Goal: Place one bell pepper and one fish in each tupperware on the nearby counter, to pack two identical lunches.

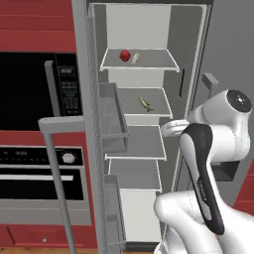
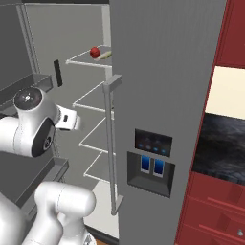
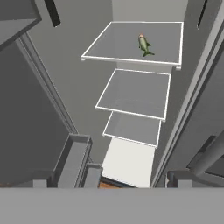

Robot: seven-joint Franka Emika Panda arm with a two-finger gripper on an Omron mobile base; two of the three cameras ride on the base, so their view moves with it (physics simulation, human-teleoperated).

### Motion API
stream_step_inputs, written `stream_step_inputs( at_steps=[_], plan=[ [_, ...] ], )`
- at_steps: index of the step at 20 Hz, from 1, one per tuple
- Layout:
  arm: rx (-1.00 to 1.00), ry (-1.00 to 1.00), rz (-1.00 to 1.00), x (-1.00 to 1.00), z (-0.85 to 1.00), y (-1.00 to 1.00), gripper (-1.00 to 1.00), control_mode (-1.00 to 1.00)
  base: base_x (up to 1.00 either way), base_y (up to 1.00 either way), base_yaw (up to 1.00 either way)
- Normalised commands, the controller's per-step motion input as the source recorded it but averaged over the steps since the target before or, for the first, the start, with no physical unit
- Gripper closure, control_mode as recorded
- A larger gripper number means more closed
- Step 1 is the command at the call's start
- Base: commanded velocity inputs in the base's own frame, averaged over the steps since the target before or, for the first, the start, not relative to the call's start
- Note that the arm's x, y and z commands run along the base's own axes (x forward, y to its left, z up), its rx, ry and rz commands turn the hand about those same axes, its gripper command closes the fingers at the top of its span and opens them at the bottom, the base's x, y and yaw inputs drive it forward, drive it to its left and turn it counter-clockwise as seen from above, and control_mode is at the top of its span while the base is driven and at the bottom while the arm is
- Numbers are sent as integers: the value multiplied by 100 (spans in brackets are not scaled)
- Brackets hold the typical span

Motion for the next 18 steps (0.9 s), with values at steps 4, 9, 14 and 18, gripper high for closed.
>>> stream_step_inputs(
  at_steps=[4, 9, 14, 18],
  plan=[
    [-5, 0, -9, 42, -4, 0, -100, -100, 0, 0, 0],
    [-4, 0, -9, 53, -12, 0, -100, -100, 0, 0, 0],
    [0, 0, -6, 62, -7, 0, -100, -100, 0, 0, 0],
    [0, 0, -3, 64, -9, 0, -100, -100, 0, 0, 0]
  ],
)
